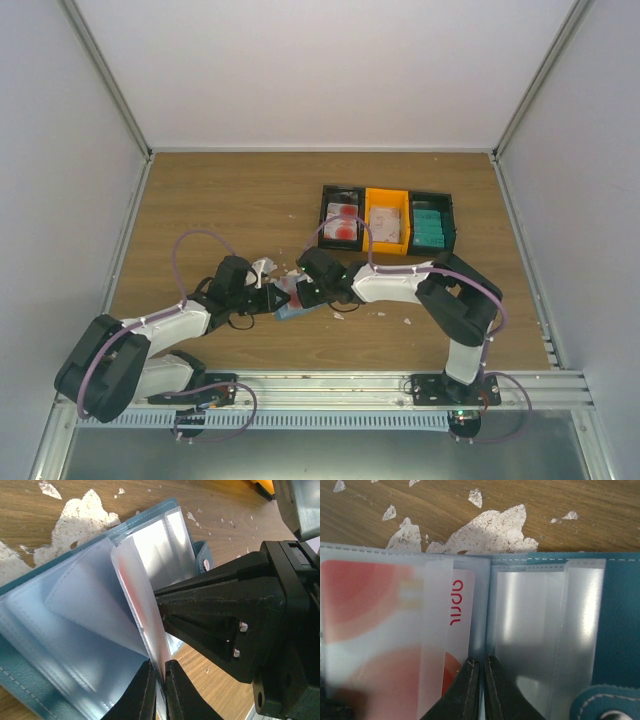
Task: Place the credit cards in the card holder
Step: Turn over the card slot in the card holder.
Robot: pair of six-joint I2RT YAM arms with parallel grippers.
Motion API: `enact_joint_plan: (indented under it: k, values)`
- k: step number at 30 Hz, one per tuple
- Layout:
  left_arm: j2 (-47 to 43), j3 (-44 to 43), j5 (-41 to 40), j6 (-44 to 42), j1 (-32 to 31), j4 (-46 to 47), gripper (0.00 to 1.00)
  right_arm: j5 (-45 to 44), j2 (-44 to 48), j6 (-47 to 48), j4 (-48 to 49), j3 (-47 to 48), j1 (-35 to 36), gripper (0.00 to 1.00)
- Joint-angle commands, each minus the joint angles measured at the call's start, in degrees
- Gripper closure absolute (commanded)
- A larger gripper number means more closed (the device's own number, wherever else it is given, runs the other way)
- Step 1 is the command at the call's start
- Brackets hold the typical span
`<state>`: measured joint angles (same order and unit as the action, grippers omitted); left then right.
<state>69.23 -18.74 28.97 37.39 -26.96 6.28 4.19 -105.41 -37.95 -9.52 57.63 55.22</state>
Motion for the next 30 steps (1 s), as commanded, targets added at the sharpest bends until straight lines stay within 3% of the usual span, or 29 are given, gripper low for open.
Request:
enact_joint_plan:
  k: [1,3,8,14,30]
  values:
    - [0.48,-1.89,2.31,-1.81,-0.08,3.45,0.94,1.55,-0.21,-0.09,-1.24,-2.54,0.73,0.91]
    - [0.32,-2.73,2.05,-2.53,-0.07,2.09,1.00,0.20,1.36,-0.75,-1.40,-2.91,0.72,0.86]
    - [-0.63,-5.64,-0.37,-5.56,0.01,-5.52,1.00,-6.72,7.25,-2.98,-5.51,-3.63,0.68,0.72]
    - [-1.44,-8.70,-1.15,-8.21,0.24,-14.33,1.00,-12.68,9.36,-3.85,-11.15,-4.41,0.68,0.66]
    - [6.01,-15.58,-4.98,-5.32,0.33,-20.55,0.99,-5.91,9.94,-6.66,-1.56,-11.89,0.76,0.58]
